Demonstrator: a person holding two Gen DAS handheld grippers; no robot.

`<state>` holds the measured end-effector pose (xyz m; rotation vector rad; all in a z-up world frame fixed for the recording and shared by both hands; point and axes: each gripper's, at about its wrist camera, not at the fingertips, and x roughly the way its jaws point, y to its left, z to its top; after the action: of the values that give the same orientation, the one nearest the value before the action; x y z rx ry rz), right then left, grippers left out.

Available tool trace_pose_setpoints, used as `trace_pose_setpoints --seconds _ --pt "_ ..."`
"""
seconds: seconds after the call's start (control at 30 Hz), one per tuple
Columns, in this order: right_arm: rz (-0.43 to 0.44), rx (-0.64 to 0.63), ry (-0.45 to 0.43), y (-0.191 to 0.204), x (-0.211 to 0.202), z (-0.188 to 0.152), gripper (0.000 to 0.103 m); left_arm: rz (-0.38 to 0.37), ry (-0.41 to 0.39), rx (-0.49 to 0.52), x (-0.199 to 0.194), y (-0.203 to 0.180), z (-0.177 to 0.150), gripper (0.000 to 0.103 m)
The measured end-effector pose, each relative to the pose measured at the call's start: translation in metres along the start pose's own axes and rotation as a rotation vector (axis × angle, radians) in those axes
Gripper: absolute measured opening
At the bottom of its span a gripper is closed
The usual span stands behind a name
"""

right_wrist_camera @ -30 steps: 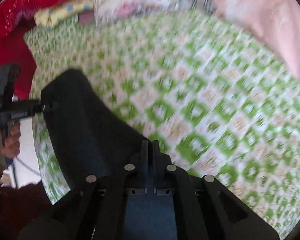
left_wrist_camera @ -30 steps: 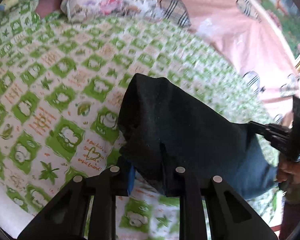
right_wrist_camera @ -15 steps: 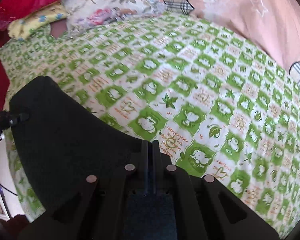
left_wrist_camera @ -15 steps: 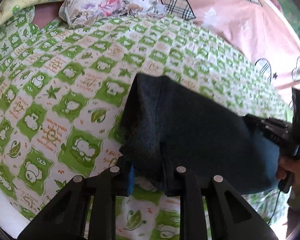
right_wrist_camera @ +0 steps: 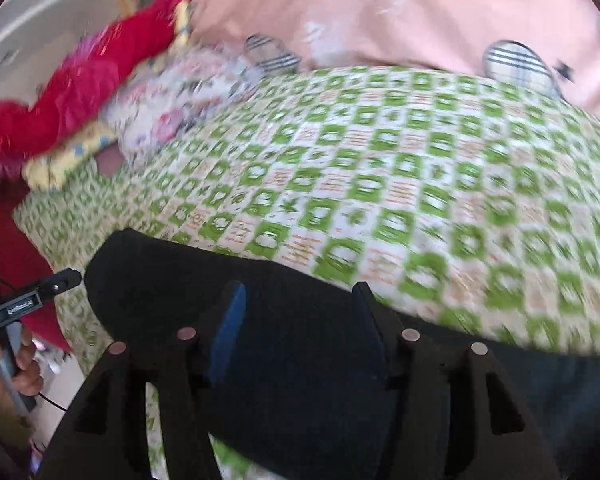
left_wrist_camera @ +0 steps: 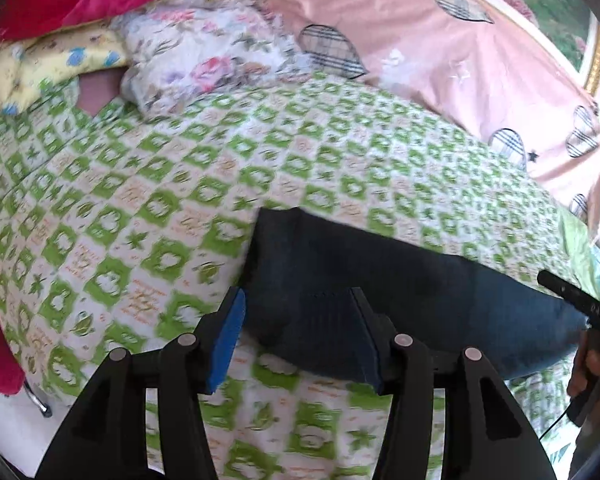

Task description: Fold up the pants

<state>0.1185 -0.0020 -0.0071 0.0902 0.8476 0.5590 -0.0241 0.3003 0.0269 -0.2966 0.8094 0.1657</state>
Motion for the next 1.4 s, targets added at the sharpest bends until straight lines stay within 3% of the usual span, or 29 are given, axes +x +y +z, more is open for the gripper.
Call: trace_pose_setpoints --seconds 0.53,1.03,1.4 --pt "-0.158 0.276 -0.113 -0.091 -0.102 -0.071 0.056 -0.141 0.091 0.183 0.025 -0.112 -0.014 0.058" --pt "-0.313 0.547 -0.194 -0.169 -0.158 -0.123 0.059 -0.278 0.198 0.335 0.050 -0.202 -0.026 0.066" --pt "-0.284 0.759 -0.261 -0.223 -0.162 -0.131 0.060 -0.428 0.299 0.497 0.080 -0.301 -0.018 0.070"
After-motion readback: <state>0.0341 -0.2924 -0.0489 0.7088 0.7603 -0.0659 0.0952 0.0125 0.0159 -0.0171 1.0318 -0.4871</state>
